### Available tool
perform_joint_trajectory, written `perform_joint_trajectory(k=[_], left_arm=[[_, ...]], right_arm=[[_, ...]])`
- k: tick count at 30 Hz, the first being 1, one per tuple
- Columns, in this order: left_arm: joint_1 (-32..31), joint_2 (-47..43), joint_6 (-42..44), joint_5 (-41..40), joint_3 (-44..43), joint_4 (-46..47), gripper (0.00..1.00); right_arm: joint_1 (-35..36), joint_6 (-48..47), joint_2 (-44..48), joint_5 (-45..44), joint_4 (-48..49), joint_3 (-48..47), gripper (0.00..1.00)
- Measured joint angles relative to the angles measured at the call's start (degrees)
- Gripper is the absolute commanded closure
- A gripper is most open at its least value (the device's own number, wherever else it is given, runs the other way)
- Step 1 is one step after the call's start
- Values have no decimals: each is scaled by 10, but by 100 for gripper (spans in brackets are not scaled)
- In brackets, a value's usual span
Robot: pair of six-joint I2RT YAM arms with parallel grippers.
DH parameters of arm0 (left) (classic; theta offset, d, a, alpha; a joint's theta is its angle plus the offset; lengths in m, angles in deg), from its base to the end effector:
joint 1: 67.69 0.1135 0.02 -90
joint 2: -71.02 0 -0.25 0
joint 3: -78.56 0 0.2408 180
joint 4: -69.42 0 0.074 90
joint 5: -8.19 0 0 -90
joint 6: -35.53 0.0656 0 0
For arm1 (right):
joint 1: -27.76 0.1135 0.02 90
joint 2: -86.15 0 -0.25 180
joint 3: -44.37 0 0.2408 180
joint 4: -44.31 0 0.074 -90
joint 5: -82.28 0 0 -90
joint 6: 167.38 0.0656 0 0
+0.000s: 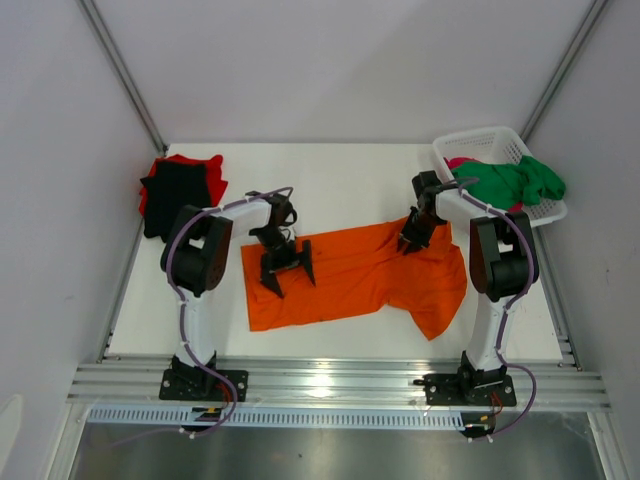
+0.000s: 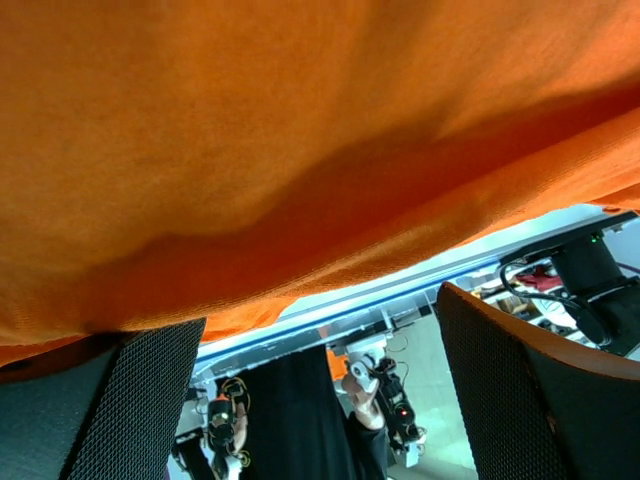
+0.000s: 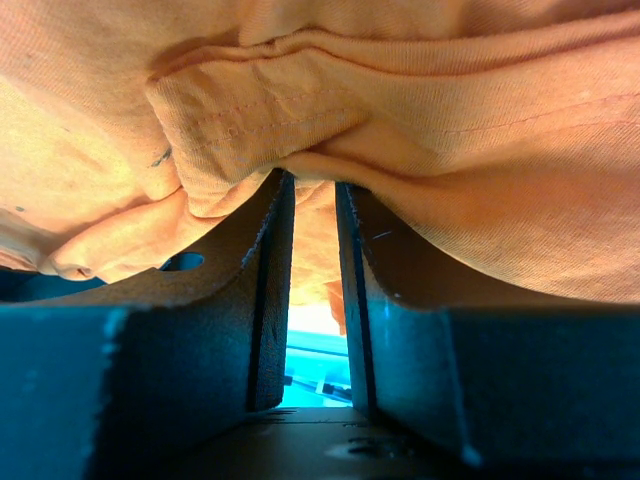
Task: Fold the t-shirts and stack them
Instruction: Fold the flattened tshirt in 1/3 of the way
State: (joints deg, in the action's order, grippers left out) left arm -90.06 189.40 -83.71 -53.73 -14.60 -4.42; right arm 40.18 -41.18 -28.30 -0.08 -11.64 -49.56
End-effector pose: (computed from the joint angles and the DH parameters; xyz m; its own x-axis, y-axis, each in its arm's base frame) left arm 0.2989 -0.1564 0.1006 -0.9274 -0.0844 0.3645 -0.2129 0.9201 -0.3287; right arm 0.3707 0.0906 0.1215 -0.9100 0.3990 -0.1125 0.3642 0.8992 0.2425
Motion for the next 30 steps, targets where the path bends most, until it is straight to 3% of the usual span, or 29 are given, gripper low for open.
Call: perform_joint_trajectory(k=[15, 30], left_arm=[[7, 0, 8, -26, 3, -24, 1], [84, 0, 28, -82, 0, -54, 0]], right_arm=[[1, -11, 0, 3, -2, 0, 75], [-2, -20, 0, 20, -15, 0, 75]])
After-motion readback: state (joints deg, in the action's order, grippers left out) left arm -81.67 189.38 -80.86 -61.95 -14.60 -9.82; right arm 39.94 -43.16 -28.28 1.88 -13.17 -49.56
